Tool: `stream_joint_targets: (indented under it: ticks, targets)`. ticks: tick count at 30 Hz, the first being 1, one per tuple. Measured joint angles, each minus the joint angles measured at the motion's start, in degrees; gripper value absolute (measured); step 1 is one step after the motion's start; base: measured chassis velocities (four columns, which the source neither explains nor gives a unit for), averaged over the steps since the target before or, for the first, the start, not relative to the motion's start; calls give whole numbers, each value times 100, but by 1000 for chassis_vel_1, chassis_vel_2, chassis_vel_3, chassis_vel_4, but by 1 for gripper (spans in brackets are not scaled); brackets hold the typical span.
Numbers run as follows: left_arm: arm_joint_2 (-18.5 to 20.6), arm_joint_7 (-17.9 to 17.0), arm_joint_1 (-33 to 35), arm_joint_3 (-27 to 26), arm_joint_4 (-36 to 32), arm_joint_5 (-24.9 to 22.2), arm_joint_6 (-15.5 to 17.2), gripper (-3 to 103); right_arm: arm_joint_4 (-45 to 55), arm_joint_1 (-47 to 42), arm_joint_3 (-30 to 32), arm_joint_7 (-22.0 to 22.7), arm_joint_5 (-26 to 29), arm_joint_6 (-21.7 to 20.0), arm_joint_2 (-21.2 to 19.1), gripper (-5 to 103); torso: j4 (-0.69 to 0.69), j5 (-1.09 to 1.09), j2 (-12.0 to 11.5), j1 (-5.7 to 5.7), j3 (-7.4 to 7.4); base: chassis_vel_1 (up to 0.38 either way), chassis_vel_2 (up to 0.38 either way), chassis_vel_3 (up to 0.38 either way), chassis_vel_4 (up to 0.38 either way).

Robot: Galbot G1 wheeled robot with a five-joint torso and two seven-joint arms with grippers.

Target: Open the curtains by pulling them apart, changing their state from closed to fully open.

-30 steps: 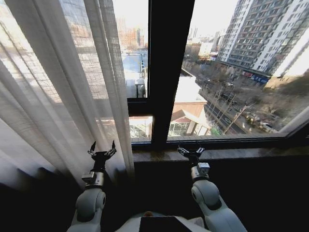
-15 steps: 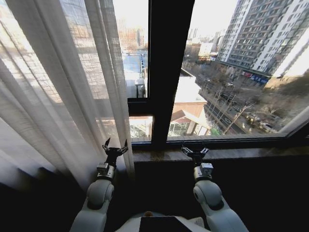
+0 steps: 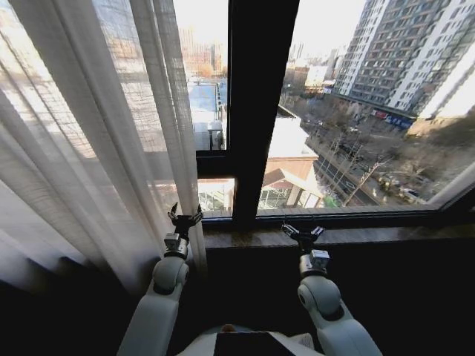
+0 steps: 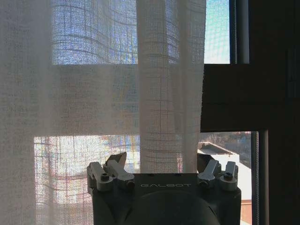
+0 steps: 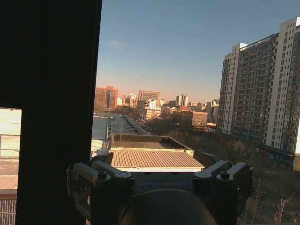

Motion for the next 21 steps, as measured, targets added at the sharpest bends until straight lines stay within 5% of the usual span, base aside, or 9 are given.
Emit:
stream_joint_targets:
  ticks: [2,4,8,10,11,21]
  targets:
    - [13,11,-59,1,50,-22,7,74,31,13,2,0,3,0,-14,100,0,0,0,0,0,0,0,0,0]
    - [22,18,-74,1,62,-42,13,74,38,17,1,0,4,0,-17,100,0,0,0,0,0,0,0,0,0]
    - [132,139,-121,-38,82,-151,55,52,49,19,-1,-1,5,0,-10,100,0,-1,0,0,0,0,0,0,0]
    - [157,158,-120,-51,80,-167,58,52,49,18,-5,-1,5,0,-2,100,0,-1,0,0,0,0,0,0,0]
    - [208,175,-100,-91,59,-196,59,41,48,18,-22,-2,3,0,23,100,0,-1,0,0,0,0,0,0,0]
    - [436,327,213,-408,-199,-359,34,4,86,14,-145,-25,-29,36,144,100,0,-1,0,0,-1,0,0,0,0]
